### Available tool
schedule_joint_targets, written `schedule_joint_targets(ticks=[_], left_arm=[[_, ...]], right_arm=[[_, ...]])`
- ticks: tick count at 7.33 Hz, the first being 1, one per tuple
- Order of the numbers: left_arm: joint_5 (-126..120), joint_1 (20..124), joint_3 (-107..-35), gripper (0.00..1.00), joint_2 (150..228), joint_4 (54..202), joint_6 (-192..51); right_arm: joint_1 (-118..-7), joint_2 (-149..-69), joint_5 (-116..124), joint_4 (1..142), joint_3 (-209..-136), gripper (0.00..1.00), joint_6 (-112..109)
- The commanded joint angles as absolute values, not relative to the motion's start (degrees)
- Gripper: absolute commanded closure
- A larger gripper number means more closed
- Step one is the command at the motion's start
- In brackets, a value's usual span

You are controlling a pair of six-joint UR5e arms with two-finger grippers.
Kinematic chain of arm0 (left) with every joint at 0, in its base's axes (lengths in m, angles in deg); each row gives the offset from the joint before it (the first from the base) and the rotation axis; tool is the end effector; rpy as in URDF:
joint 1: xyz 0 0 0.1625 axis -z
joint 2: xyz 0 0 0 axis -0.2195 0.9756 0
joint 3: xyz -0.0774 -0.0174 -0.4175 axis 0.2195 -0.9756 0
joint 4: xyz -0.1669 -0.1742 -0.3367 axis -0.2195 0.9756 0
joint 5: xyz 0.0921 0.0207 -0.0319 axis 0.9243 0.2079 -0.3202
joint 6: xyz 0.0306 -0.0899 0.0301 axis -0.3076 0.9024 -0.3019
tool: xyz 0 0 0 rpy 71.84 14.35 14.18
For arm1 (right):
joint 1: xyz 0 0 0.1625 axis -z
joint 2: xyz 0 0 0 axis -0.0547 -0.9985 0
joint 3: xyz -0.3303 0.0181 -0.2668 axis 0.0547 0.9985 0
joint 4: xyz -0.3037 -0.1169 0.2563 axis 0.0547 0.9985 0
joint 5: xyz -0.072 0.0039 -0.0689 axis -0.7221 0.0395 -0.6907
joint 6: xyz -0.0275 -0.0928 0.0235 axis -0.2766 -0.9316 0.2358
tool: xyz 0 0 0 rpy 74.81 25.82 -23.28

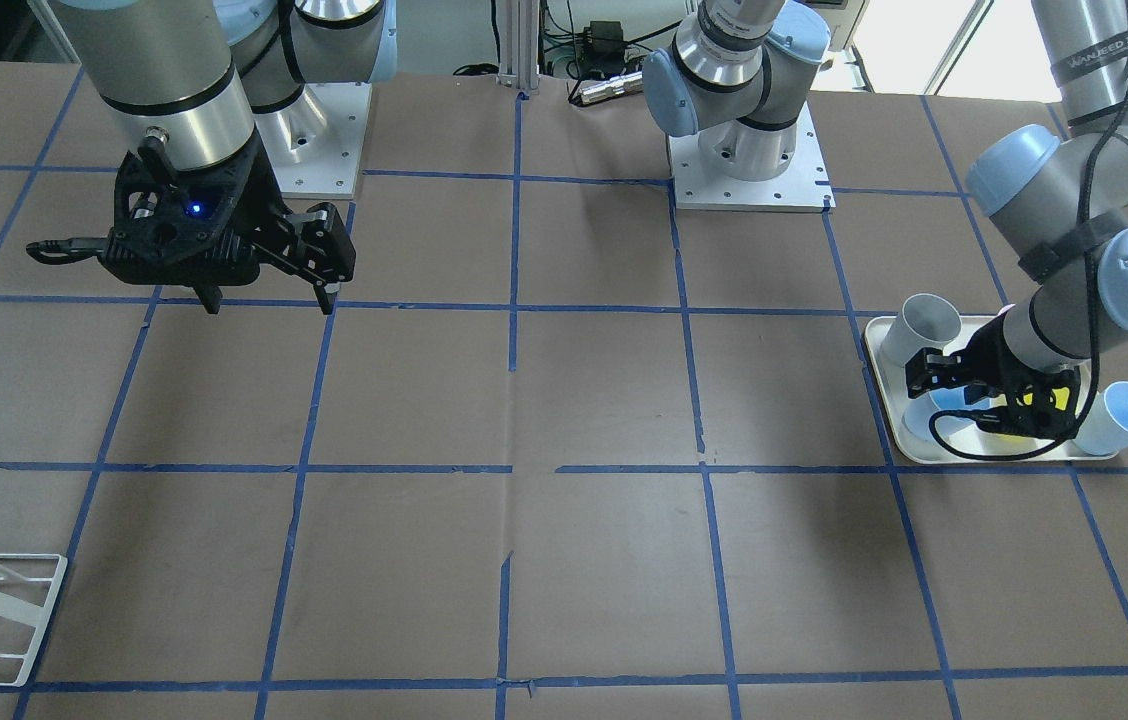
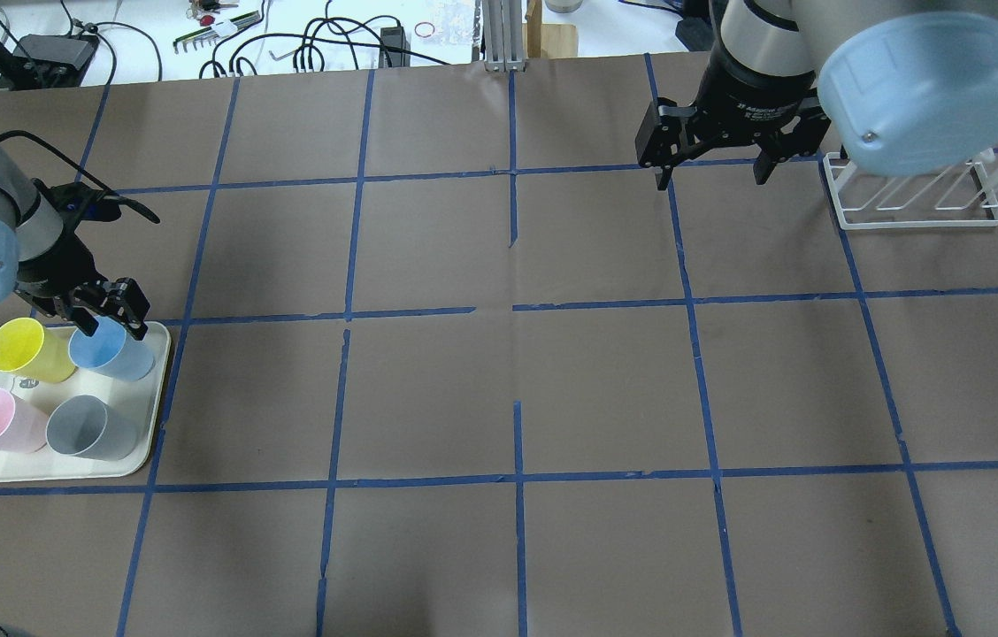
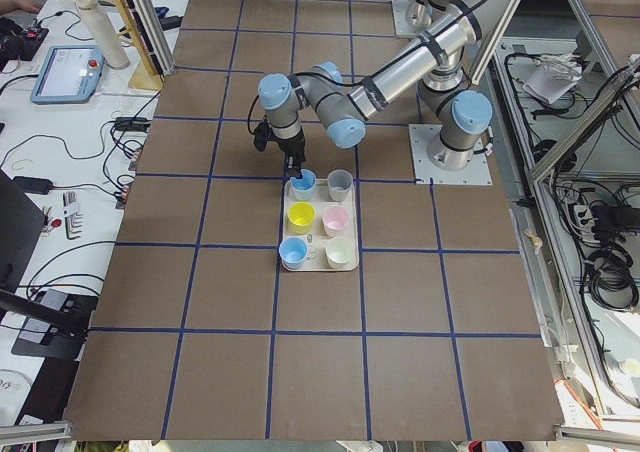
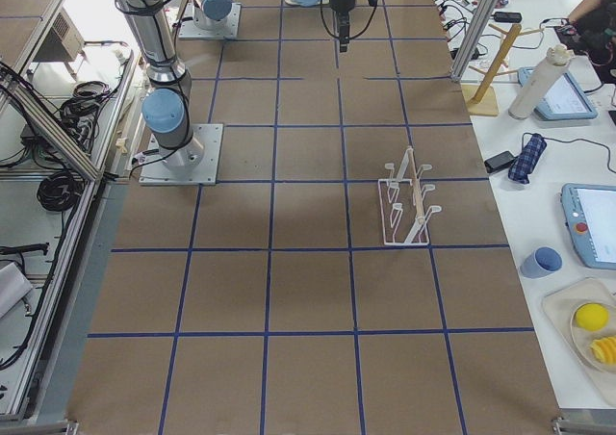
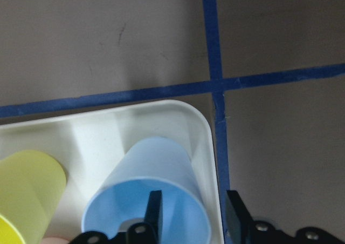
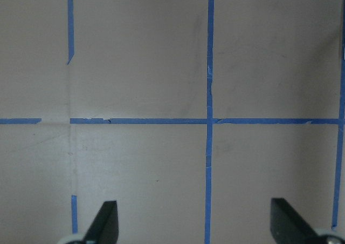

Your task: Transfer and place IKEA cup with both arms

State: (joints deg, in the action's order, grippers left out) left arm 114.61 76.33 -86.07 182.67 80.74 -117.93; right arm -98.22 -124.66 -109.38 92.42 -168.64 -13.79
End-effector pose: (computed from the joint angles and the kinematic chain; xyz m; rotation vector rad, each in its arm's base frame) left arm 0.1226 -0.5243 0.2700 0.1781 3.1029 0.2734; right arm 0.1792 -0.5167 0.4736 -0.0215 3.1381 -0.1307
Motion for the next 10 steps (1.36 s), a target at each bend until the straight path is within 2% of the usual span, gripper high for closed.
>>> schedule_joint_targets(ticks=[1,4,7,10], left_arm=[[112.47,77.10,-83.89,0.00,176.49,87.46,-115.78],[108.95,79.98,-77.22,0.00,167.87,103.79,-104.29],[108.67,92.35,-75.88,0.00,164.95,104.29,-97.06],[104.65,95.65,-76.76,0.00,159.51,104.81,-95.37]], right_arm=[[-98.23,-124.76,-109.38,92.57,-168.46,0.00,-13.77],[-98.23,-124.67,-109.30,92.57,-167.93,0.00,-13.77],[-98.14,-124.67,-109.30,92.57,-167.84,0.00,-13.94],[-98.14,-124.67,-109.30,92.57,-167.76,0.00,-13.94]])
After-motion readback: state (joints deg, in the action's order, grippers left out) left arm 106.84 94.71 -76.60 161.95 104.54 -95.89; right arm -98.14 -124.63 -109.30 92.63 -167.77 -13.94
